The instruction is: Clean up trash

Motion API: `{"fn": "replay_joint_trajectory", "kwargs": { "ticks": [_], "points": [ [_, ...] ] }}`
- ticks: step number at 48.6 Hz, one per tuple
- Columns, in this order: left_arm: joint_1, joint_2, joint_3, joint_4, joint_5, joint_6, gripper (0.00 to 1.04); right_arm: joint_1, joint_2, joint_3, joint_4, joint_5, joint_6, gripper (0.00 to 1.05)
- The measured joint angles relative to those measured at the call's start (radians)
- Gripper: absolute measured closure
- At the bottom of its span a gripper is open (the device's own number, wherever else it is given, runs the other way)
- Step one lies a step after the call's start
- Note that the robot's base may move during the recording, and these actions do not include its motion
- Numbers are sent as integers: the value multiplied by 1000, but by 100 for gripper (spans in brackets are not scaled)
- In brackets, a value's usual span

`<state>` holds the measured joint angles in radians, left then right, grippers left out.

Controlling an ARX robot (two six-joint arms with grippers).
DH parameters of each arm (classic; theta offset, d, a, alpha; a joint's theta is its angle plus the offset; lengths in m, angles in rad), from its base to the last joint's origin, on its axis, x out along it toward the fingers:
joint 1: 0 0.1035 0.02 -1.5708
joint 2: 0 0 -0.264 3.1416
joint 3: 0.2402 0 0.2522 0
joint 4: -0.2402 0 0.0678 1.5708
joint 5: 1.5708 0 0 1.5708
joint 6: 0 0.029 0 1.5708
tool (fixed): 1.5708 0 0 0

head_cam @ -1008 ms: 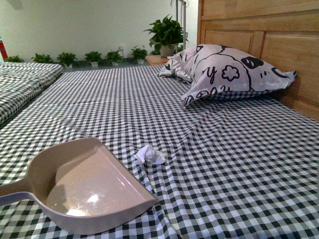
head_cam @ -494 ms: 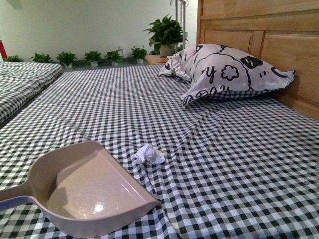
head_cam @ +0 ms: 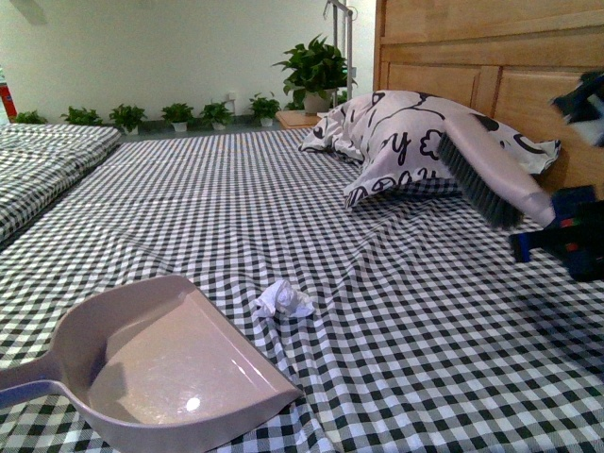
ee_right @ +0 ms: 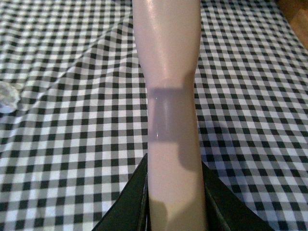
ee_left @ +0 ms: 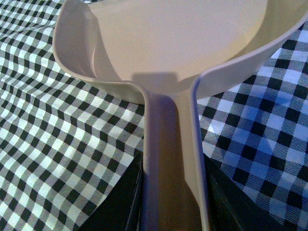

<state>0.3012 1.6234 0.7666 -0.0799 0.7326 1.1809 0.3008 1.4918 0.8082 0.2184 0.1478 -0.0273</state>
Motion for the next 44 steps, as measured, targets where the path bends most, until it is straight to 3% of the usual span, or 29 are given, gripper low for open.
{"fn": "replay_joint_trajectory", "kwargs": {
  "ticks": [20, 34, 44],
  "points": [
    [0, 0, 0, 0, 0, 0, 76, 78, 400, 278, -18, 107, -26, 85],
    [0, 0, 0, 0, 0, 0, 76, 179, 478, 296, -70, 75, -34, 85],
    [0, 0, 0, 0, 0, 0, 76, 228, 473, 264, -105, -3, -42, 85]
  ]
}}
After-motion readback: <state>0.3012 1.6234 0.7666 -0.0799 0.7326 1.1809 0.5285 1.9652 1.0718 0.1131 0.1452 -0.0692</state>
